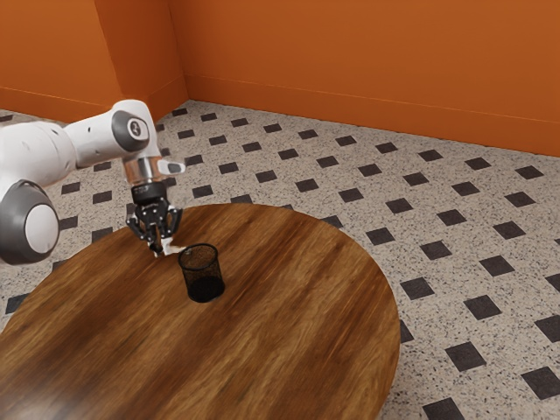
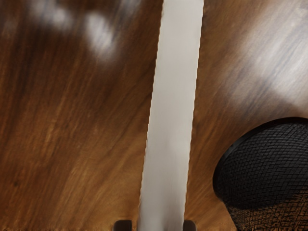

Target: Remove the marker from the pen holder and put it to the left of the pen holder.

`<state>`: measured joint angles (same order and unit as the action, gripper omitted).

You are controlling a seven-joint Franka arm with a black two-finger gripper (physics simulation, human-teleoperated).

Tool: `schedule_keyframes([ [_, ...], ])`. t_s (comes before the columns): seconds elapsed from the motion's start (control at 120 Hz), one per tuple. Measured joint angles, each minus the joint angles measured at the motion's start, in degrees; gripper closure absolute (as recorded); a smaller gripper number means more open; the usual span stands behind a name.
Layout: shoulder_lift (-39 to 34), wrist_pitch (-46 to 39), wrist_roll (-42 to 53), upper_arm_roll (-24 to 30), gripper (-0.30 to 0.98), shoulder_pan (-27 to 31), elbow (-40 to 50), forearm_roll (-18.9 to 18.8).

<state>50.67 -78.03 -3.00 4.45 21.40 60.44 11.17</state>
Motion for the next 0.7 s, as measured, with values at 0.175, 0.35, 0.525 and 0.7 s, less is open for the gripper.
schedule_keyframes([
  [0.175, 0.0, 0.7, 2.1, 0.0, 0.73, 0.1, 4.1, -0.2],
  [0.35, 0.1, 0.8, 3.7, 0.0, 0.57, 0.0, 4.7, -0.2],
  [0.525, -1.1, 0.9, 4.9, 0.1, 0.25, 0.0, 4.1, 0.0],
  [0.7, -32.2, -4.6, 5.7, 0.2, 0.11, -8.0, 21.9, -0.6],
])
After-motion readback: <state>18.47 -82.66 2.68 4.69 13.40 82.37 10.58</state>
